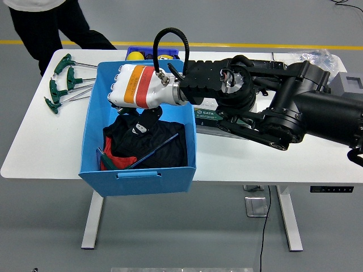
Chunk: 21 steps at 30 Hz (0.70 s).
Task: Lift tool from toolbox,place it in box,lift tool from toolbox,place it in box
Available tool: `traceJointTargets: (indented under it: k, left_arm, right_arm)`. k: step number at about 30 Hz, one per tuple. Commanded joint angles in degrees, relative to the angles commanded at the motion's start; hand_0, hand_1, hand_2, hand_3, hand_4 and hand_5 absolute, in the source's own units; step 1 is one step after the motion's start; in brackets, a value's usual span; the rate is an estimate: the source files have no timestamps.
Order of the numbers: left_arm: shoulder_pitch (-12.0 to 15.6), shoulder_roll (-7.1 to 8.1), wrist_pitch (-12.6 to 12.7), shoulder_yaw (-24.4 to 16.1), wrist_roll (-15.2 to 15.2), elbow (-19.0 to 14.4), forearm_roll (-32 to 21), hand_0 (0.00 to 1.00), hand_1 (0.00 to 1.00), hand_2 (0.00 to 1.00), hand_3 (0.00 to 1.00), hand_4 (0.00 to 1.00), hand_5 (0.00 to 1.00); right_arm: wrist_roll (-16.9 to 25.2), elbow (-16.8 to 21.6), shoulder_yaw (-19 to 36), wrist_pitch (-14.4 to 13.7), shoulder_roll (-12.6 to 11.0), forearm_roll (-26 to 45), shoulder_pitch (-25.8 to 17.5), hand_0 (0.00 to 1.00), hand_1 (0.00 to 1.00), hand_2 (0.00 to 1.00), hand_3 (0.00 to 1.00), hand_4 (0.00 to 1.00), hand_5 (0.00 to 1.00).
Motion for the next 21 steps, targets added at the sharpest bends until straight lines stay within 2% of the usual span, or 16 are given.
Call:
traceJointTargets:
  k: [1,2,7,8,13,14,18,19,21]
  left_arm:
    - [-0.01,0.04,-0.04,0.14,0.07,-0.02,0.06,0.706,0.575,0.721,0.744,0.786,0.735]
    - [-0.01,0.08,-0.09,0.19,0.12,-0.05,0.15,0.706,0.575,0.721,0.744,0.786,0.735]
    - [-0.05,0.10,-0.19,0.21,0.25,-0.03,0.39,0.706,0.575,0.721,0.744,0.786,0.735]
    - [-0.05,0.10,-0.21,0.21,0.27,-0.02,0.40,0.702,0.572,0.720,0.736,0.782,0.732]
    - [-0.04,0.02,-0.21,0.21,0.32,0.02,0.20,0.702,0.572,0.720,0.736,0.782,0.732]
    - [-0.01,-0.01,-0.20,0.21,0.31,0.03,0.12,0.699,0.566,0.718,0.733,0.777,0.723]
    - [0.12,-0.09,-0.27,0.21,0.33,0.08,-0.07,0.699,0.566,0.718,0.733,0.777,0.723]
    - [0.30,-0.14,-0.31,0.21,0.31,0.10,-0.24,0.699,0.567,0.718,0.724,0.766,0.715]
    - [0.92,-0.42,-0.34,-0.15,0.34,0.15,-0.75,0.699,0.567,0.718,0.724,0.766,0.715]
  right_arm:
    - [-0.05,-0.23,-0.21,0.16,0.07,-0.50,0.00,0.255,0.220,0.315,0.415,0.862,0.585]
    - [-0.07,-0.45,-0.42,0.23,0.07,-0.94,-0.08,0.503,0.428,0.515,0.502,0.864,0.576]
    - [-0.17,-0.71,-1.16,0.32,0.07,-1.66,-0.27,0.503,0.428,0.515,0.502,0.864,0.576]
    - [-0.20,-0.71,-1.21,0.35,0.07,-1.66,-0.26,0.667,0.615,0.701,0.558,0.870,0.576]
    - [-0.17,-1.01,-1.05,-0.56,0.07,-1.21,-0.57,0.667,0.615,0.701,0.558,0.870,0.576]
    - [-0.20,-1.08,-0.93,-0.72,0.07,-1.04,-0.74,0.774,0.727,0.789,0.690,0.882,0.581]
    - [-0.41,-1.49,-0.34,-1.32,0.07,-0.04,-1.55,0.774,0.727,0.789,0.690,0.882,0.581]
    - [-0.56,-1.64,-0.23,-1.55,0.07,0.33,-1.95,0.839,0.782,0.836,0.806,0.899,0.583]
    - [-1.16,-1.80,-0.25,-2.12,0.07,0.75,-3.13,0.839,0.782,0.836,0.806,0.899,0.583]
